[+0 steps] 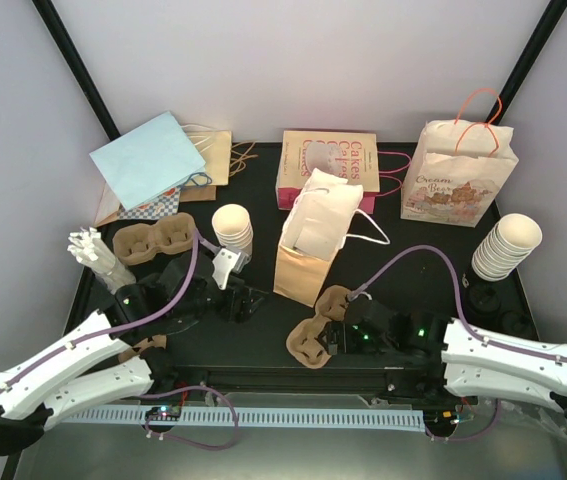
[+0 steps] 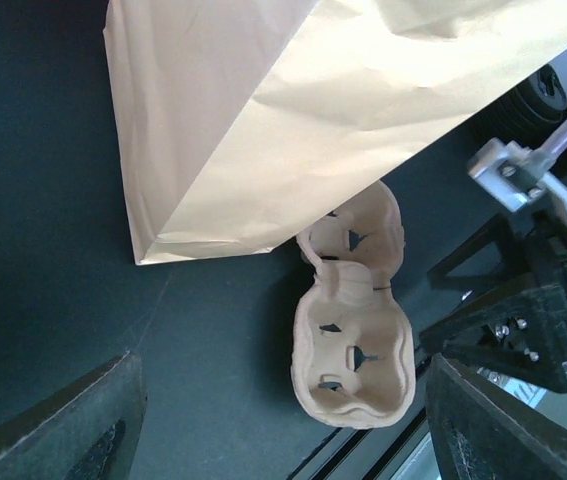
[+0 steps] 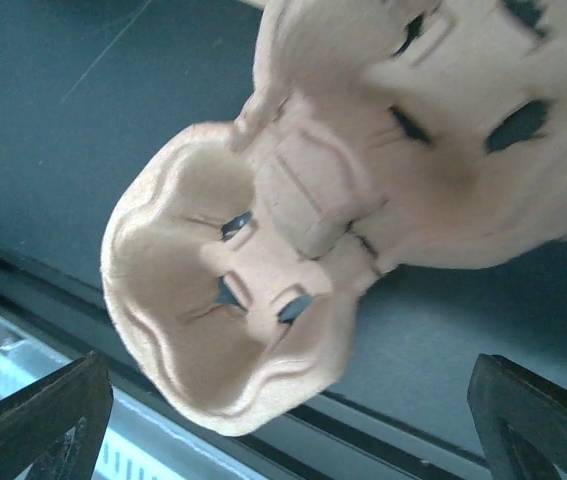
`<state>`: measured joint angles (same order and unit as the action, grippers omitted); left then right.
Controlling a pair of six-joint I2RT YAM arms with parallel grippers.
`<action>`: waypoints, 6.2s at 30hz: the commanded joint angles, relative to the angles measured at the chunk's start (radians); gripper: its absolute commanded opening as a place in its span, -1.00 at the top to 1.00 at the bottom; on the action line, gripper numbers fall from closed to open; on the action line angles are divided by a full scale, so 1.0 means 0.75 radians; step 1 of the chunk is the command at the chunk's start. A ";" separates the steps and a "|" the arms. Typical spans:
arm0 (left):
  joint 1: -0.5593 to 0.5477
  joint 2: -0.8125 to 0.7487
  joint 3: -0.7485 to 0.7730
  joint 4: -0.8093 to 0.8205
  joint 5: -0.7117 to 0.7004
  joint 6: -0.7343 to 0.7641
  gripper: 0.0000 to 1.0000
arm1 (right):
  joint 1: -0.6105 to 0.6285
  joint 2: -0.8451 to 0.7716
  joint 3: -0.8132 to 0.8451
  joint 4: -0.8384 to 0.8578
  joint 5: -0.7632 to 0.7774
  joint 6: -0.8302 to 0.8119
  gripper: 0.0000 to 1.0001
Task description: Pack the takeout coffee
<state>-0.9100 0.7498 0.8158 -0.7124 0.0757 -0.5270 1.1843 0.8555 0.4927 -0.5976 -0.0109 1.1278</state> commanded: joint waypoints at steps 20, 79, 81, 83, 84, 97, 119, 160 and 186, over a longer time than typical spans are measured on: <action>0.057 -0.055 0.017 -0.126 -0.096 -0.083 -0.98 | 0.009 0.003 0.162 0.141 0.236 -0.845 -1.00; 0.090 -0.055 0.043 -0.136 -0.115 -0.045 -0.97 | 0.156 0.576 0.228 0.099 0.391 -0.702 0.03; 0.089 -0.055 0.043 -0.134 -0.115 -0.045 -0.98 | 0.159 0.556 0.233 0.086 0.383 -0.697 0.09; 0.090 -0.056 0.041 -0.132 -0.113 -0.046 -0.97 | 0.164 0.527 0.243 0.069 0.382 -0.692 0.09; 0.090 -0.056 0.041 -0.132 -0.113 -0.046 -0.98 | 0.169 0.514 0.251 0.057 0.384 -0.689 0.08; 0.090 -0.070 0.030 -0.134 -0.105 -0.042 -0.97 | 0.182 0.553 0.243 0.047 0.378 -0.672 -0.14; 0.093 -0.089 0.018 -0.146 -0.102 -0.050 -0.98 | 0.182 0.611 0.249 0.111 0.350 -0.706 0.16; 0.484 0.141 0.436 -0.102 0.333 0.194 -0.98 | -0.148 0.258 1.233 -0.023 -0.183 -1.194 0.24; 0.281 0.777 0.819 0.048 0.107 0.373 -0.70 | -0.985 0.219 1.177 0.017 -0.918 -1.207 0.32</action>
<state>-0.6865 1.2915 1.3693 -0.6575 0.2607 -0.2790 0.4580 1.0443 1.3869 -0.6205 -0.6212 0.2218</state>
